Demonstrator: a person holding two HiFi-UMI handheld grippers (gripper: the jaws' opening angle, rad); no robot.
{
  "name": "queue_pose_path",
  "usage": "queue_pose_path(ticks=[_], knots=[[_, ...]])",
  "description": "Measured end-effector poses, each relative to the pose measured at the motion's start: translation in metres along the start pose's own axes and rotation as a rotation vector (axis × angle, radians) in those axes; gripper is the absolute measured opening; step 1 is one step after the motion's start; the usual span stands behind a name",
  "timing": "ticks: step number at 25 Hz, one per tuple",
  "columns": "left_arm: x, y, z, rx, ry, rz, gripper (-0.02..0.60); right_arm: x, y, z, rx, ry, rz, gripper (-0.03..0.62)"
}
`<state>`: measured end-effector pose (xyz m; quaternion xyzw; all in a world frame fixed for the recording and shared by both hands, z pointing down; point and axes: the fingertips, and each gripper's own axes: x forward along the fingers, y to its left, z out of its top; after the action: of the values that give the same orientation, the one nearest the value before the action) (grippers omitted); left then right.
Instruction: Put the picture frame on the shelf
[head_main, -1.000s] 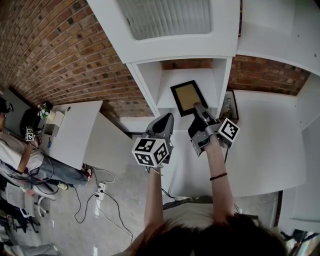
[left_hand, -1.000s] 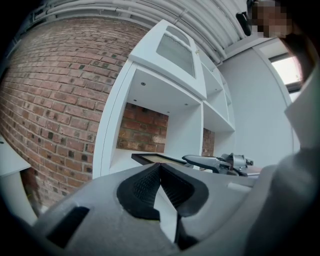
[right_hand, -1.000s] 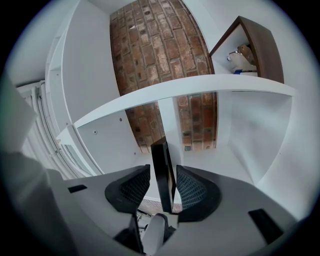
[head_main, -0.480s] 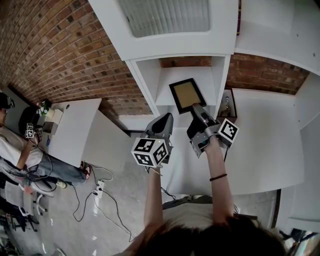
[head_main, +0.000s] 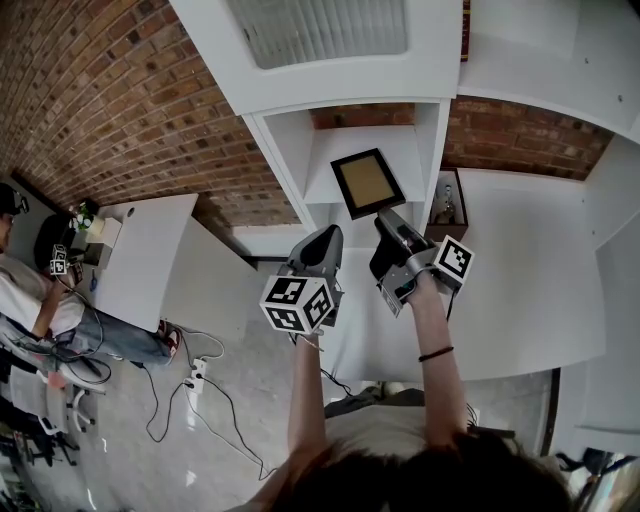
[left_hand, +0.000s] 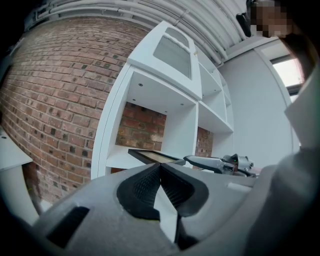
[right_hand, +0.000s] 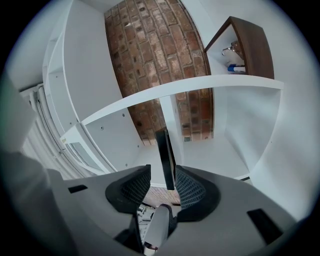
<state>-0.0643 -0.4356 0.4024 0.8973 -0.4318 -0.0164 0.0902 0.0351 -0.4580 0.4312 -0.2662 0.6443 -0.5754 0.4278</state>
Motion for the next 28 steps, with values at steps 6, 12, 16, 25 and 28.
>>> queue_pose_path(ticks=[6, 12, 16, 25, 28], knots=[[-0.004, -0.007, 0.000, -0.001, -0.001, -0.007, 0.011, -0.007, 0.003, -0.005, 0.016, 0.010, 0.007, 0.127], [-0.008, -0.014, -0.002, -0.005, 0.000, -0.010, 0.011, -0.014, 0.005, -0.010, 0.017, 0.021, 0.012, 0.112], [-0.009, -0.017, -0.003, -0.008, 0.005, -0.015, 0.011, -0.017, 0.006, -0.011, 0.020, 0.024, 0.014, 0.081], [-0.012, -0.022, -0.002, -0.005, 0.002, -0.014, 0.011, -0.021, 0.014, -0.015, 0.021, 0.037, 0.048, 0.029], [-0.012, -0.024, -0.001, -0.002, 0.000, -0.015, 0.011, -0.022, 0.017, -0.015, 0.015, 0.039, 0.062, 0.017]])
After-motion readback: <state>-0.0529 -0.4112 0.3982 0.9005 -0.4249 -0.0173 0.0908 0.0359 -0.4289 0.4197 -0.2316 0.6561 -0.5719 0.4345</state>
